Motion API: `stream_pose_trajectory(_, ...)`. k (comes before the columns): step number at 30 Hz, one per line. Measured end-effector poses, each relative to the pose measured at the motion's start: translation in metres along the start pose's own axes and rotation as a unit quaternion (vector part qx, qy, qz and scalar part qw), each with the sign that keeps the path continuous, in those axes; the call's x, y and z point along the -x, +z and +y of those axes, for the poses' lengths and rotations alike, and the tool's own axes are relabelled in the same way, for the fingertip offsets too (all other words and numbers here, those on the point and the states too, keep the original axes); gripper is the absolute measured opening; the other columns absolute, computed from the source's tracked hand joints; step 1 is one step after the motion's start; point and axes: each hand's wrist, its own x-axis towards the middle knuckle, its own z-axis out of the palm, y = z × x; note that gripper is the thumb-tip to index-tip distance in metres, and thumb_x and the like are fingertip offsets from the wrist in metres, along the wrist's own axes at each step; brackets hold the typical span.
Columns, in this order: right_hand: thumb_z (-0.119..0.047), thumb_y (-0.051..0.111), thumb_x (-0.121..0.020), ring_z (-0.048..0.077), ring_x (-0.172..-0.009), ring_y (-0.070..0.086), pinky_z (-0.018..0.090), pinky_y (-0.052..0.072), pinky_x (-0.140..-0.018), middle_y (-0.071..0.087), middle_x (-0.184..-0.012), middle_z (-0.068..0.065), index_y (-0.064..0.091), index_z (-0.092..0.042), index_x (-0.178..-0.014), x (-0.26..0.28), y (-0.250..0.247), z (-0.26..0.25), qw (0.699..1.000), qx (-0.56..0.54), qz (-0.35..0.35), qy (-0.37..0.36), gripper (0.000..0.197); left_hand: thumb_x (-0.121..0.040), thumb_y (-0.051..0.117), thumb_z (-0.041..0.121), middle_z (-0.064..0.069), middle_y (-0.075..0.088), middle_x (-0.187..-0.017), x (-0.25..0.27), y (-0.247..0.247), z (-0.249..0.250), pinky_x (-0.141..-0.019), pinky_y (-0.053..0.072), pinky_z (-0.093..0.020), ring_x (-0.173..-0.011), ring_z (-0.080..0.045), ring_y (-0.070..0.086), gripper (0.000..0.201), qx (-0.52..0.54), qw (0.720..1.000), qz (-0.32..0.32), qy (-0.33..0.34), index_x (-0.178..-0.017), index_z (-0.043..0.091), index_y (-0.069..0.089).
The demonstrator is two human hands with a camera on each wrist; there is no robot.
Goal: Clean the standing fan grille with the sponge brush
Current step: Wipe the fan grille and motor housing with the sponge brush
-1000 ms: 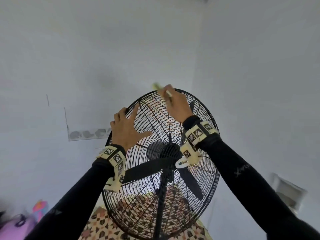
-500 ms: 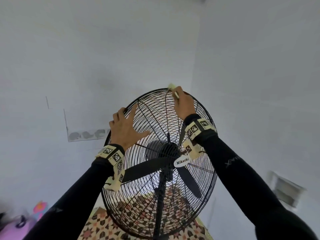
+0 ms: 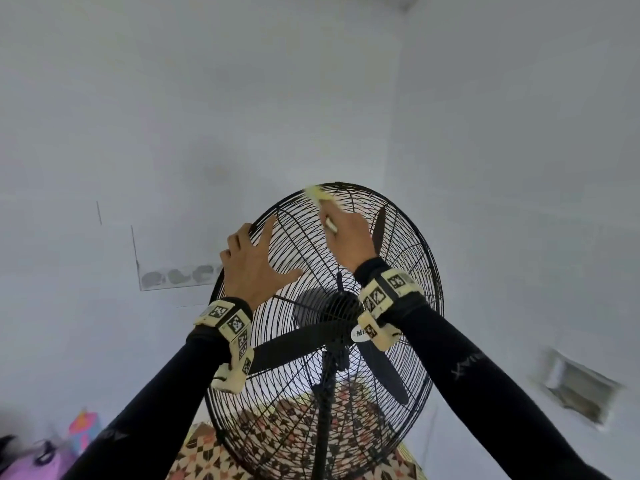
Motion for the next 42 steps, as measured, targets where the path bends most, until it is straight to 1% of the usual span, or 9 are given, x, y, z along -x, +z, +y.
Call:
stream_pose_trajectory(3, -0.008, 0.055, -0.099, 0.016, -0.052, 0.055, 0.021, 0.045, -0.044, 0.073, -0.1, 0.007, 0.056, -0.026, -0.094, 0.015, 0.0, -0.017, 0.991, -0.086, -0.063, -0.081, 0.019, -0.07, 0.063, 0.086, -0.024, 0.027, -0.159, 0.0, 0.0, 0.0, -0.108, 0.036, -0.061, -0.14, -0.043, 0.031, 0.12, 0.002, 1.0, -0.001, -0.005, -0.164, 0.026, 0.017)
stream_pose_trajectory(9, 0.0, 0.056, -0.094, 0.02, -0.064, 0.059, 0.029, 0.043, -0.055, 0.07, -0.086, 0.003, 0.06, -0.017, -0.093, -0.001, -0.012, 0.036, 0.984, -0.021, 0.124, 0.126, 0.017, -0.071, 0.062, 0.087, -0.024, 0.025, -0.16, 0.002, -0.002, 0.003, -0.109, 0.034, -0.061, -0.142, -0.043, 0.029, 0.122, 0.004, 1.0, -0.009, 0.002, -0.165, 0.03, 0.009)
stream_pose_trajectory(15, 0.003, 0.054, -0.095, 0.017, -0.103, 0.061, 0.026, 0.055, -0.077, 0.059, -0.117, -0.005, 0.052, -0.02, -0.087, 0.019, -0.011, 0.004, 0.989, -0.136, -0.042, -0.028, 0.025, -0.071, 0.063, 0.087, -0.024, 0.025, -0.159, 0.001, 0.0, 0.002, -0.109, 0.035, -0.061, -0.142, -0.043, 0.029, 0.122, 0.007, 1.0, -0.004, -0.002, -0.165, 0.029, 0.011)
stream_pose_trajectory(19, 0.002, 0.056, -0.093, 0.016, -0.089, 0.06, 0.02, 0.043, -0.068, 0.062, -0.103, -0.002, 0.056, -0.018, -0.088, -0.004, -0.025, 0.031, 0.987, -0.102, 0.093, 0.084, 0.02, -0.071, 0.062, 0.088, -0.024, 0.025, -0.159, 0.002, 0.0, 0.0, -0.109, 0.035, -0.062, -0.142, -0.043, 0.029, 0.123, 0.004, 1.0, -0.004, 0.002, -0.165, 0.031, 0.008)
stream_pose_trajectory(23, -0.008, 0.063, -0.091, 0.009, -0.079, 0.064, 0.014, 0.042, -0.061, 0.069, -0.103, -0.004, 0.06, -0.021, -0.095, -0.005, -0.032, 0.041, 0.992, -0.072, 0.025, 0.102, 0.014, -0.071, 0.061, 0.088, -0.023, 0.026, -0.159, 0.001, 0.0, -0.002, -0.109, 0.035, -0.062, -0.142, -0.042, 0.029, 0.122, 0.009, 1.0, -0.004, 0.0, -0.165, 0.031, 0.008)
stream_pose_trajectory(29, -0.007, 0.059, -0.099, 0.031, -0.097, 0.067, 0.036, 0.055, -0.08, 0.071, -0.113, 0.018, 0.05, -0.009, -0.14, -0.006, -0.048, 0.043, 0.993, 0.032, 0.04, 0.106, 0.042, -0.072, 0.063, 0.086, -0.023, 0.025, -0.16, 0.002, -0.001, 0.003, -0.11, 0.034, -0.061, -0.142, -0.042, 0.029, 0.122, 0.008, 1.0, -0.006, 0.005, -0.165, 0.029, 0.009)
stream_pose_trajectory(35, -0.019, 0.063, -0.099, 0.02, -0.082, 0.062, 0.025, 0.043, -0.07, 0.071, -0.102, 0.009, 0.066, -0.013, -0.132, 0.003, -0.023, 0.024, 0.986, 0.104, 0.059, 0.113, 0.034, -0.072, 0.064, 0.086, -0.023, 0.023, -0.161, 0.002, -0.001, 0.004, -0.11, 0.033, -0.061, -0.143, -0.042, 0.027, 0.122, 0.001, 1.0, -0.01, -0.002, -0.165, 0.031, 0.007)
stream_pose_trajectory(39, -0.021, 0.073, -0.093, 0.009, -0.082, 0.066, 0.016, 0.054, -0.074, 0.071, -0.11, -0.005, 0.068, -0.016, -0.129, 0.027, -0.017, -0.011, 0.999, -0.028, -0.014, 0.023, 0.037, -0.072, 0.066, 0.084, -0.024, 0.025, -0.159, 0.003, -0.002, 0.002, -0.109, 0.034, -0.061, -0.143, -0.042, 0.028, 0.122, 0.005, 1.0, -0.003, -0.003, -0.165, 0.029, 0.009)
stream_pose_trajectory(42, -0.02, 0.072, -0.093, 0.012, -0.09, 0.069, 0.02, 0.058, -0.079, 0.073, -0.115, 0.003, 0.067, -0.014, -0.129, 0.018, -0.027, 0.006, 0.993, -0.051, 0.054, 0.097, 0.037, -0.072, 0.066, 0.084, -0.024, 0.025, -0.159, 0.005, -0.003, 0.003, -0.109, 0.033, -0.062, -0.142, -0.043, 0.028, 0.121, 0.011, 1.0, -0.005, 0.001, -0.165, 0.029, 0.01)
